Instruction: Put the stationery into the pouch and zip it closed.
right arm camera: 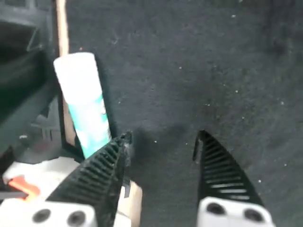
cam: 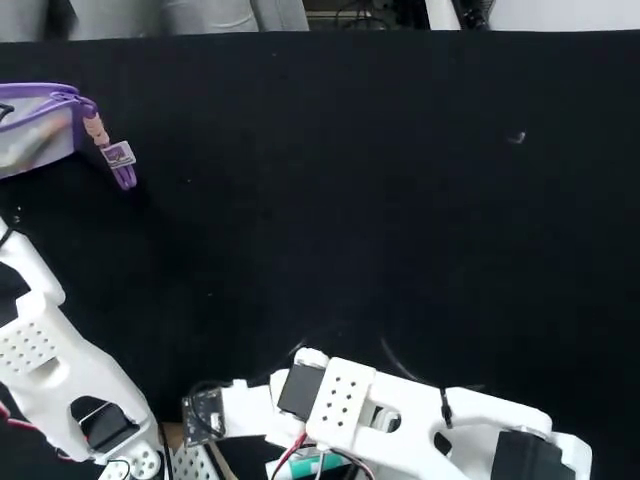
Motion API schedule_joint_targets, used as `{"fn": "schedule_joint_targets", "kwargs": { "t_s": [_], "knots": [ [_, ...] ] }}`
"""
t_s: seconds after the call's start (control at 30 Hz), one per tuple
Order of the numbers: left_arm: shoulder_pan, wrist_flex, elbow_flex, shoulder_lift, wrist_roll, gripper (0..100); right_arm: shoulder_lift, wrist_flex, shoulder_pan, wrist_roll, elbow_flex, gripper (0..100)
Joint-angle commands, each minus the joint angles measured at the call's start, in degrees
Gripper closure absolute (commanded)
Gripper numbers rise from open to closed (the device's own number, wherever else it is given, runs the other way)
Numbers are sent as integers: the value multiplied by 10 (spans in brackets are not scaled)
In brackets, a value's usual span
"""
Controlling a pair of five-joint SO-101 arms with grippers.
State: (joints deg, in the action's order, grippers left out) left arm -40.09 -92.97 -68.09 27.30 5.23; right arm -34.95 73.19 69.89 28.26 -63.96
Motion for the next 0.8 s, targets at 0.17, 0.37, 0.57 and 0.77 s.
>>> {"fn": "schedule_joint_targets", "kwargs": {
  "t_s": [0.17, 0.37, 0.57, 0.77],
  "knots": [
    [44, 13, -27, -4, 0, 970, -12, -14, -28, -103, 29, 786],
    [44, 16, -27, -4, 0, 970, -12, -15, -47, -110, 29, 786],
    [39, 41, -32, 36, -4, 970, -12, -15, -44, -104, 29, 786],
    [34, 41, -32, 68, 0, 970, -12, 1, -36, 38, 0, 786]
  ]
}}
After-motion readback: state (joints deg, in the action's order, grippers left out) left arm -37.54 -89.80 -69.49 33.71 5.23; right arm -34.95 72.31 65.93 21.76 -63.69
